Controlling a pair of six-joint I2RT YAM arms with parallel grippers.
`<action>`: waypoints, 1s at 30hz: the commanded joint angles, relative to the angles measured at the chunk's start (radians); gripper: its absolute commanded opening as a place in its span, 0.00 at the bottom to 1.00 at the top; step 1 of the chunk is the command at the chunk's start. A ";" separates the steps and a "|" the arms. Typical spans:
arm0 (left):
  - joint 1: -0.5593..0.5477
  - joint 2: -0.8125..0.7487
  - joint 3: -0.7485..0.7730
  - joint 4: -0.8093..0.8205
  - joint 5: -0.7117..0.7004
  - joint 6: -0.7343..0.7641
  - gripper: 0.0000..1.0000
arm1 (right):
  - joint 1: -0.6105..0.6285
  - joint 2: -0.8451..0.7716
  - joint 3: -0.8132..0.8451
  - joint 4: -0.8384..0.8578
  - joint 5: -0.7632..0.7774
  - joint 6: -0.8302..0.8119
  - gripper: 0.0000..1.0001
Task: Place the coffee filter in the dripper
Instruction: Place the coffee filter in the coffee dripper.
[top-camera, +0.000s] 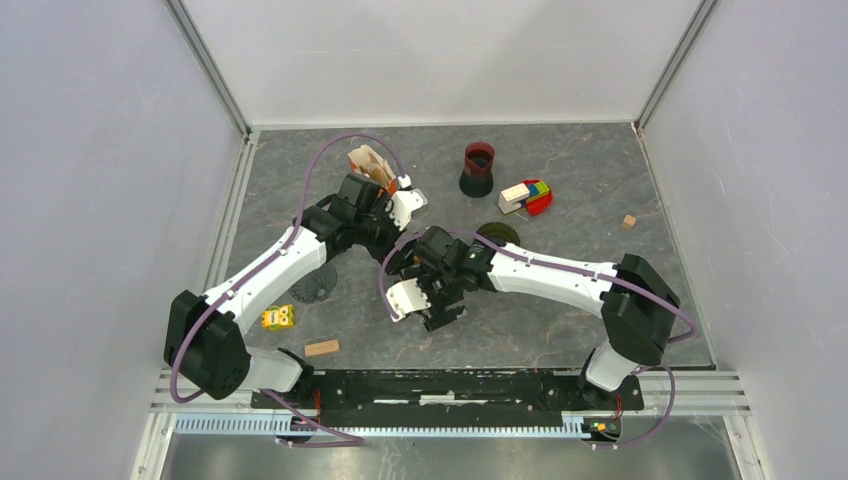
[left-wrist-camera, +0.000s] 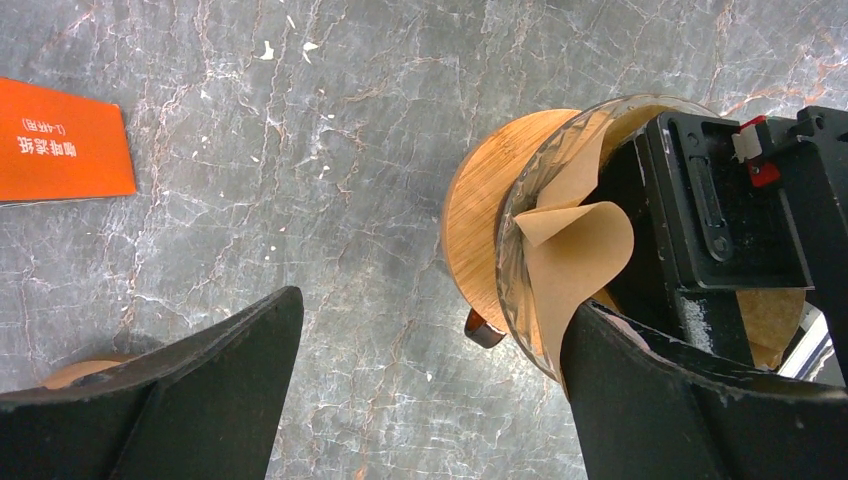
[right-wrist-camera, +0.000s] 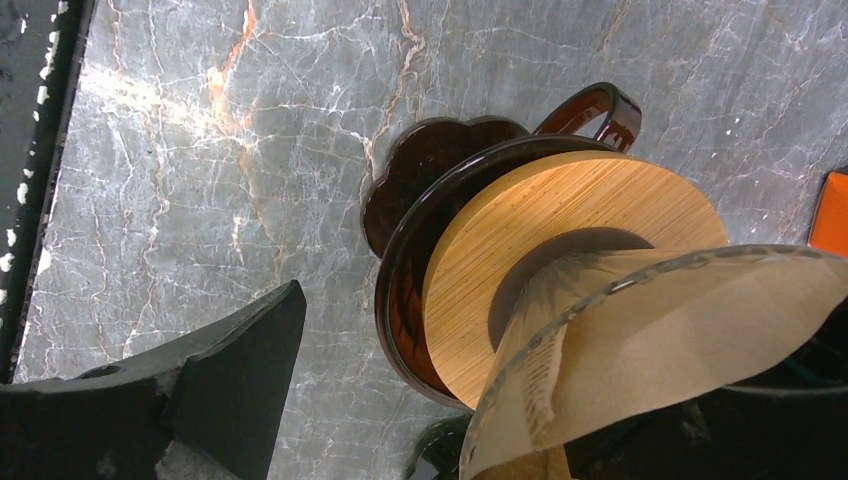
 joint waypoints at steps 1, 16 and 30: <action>-0.005 -0.009 -0.006 0.028 -0.005 0.046 1.00 | 0.002 0.007 0.044 -0.054 0.024 -0.007 0.90; -0.004 -0.027 0.017 0.016 0.008 0.032 1.00 | 0.000 -0.085 0.125 -0.066 -0.068 0.017 0.92; -0.004 -0.043 0.062 0.001 0.031 -0.017 1.00 | -0.010 -0.175 0.107 -0.062 -0.106 0.023 0.92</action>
